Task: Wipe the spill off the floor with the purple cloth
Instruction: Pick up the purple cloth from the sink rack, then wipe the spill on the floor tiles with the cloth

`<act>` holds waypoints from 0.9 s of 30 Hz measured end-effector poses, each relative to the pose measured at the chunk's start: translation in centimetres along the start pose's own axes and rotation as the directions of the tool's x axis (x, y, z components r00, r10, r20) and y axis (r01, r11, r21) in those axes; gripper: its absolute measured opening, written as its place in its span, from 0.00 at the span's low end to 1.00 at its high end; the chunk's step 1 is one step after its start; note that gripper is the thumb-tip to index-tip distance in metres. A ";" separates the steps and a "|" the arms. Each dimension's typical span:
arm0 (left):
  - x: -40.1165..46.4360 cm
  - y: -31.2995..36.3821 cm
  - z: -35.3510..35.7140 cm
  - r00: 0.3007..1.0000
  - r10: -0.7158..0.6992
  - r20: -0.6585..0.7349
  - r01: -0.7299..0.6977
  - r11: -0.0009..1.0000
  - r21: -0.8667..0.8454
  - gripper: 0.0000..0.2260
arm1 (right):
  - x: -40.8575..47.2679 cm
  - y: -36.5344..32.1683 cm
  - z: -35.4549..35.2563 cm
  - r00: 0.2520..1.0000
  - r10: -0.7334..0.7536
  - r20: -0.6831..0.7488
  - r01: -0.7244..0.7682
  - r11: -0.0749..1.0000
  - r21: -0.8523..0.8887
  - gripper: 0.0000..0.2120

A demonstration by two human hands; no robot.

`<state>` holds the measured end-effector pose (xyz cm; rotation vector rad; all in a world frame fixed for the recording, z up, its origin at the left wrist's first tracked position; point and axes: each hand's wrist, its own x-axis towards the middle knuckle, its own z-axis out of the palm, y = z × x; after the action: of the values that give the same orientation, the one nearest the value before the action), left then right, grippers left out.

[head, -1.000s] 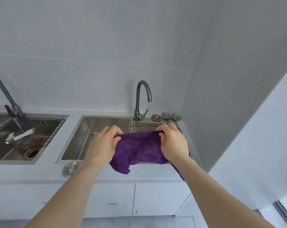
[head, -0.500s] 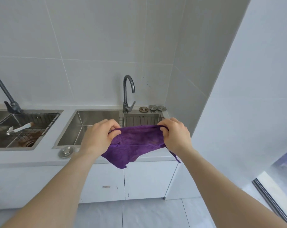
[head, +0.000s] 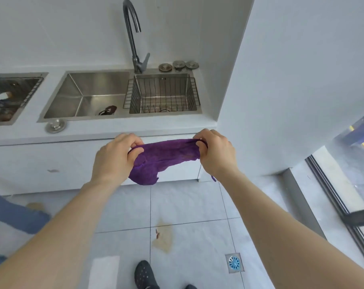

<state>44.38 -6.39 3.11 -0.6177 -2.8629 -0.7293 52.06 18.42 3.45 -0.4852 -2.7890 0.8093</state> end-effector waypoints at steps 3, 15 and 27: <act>-3.3 -1.5 2.7 0.996 -0.016 0.090 0.016 1.000 0.002 0.01 | -2.9 1.6 2.8 0.997 0.053 0.050 -0.053 0.999 -0.015 0.12; -9.9 -14.6 16.1 0.928 -0.109 0.355 0.142 0.987 -0.070 0.04 | -10.6 6.2 20.2 0.943 0.254 0.214 -0.243 0.967 -0.077 0.11; -18.9 -29.1 34.7 0.786 -0.247 0.566 0.331 0.942 -0.048 0.09 | -17.3 14.3 42.8 0.869 0.376 0.322 -0.359 0.927 -0.111 0.10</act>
<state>48.80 -19.72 -43.93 -0.4636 -3.5292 -0.9410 60.00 2.82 -41.62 -1.0005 -3.0817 0.9856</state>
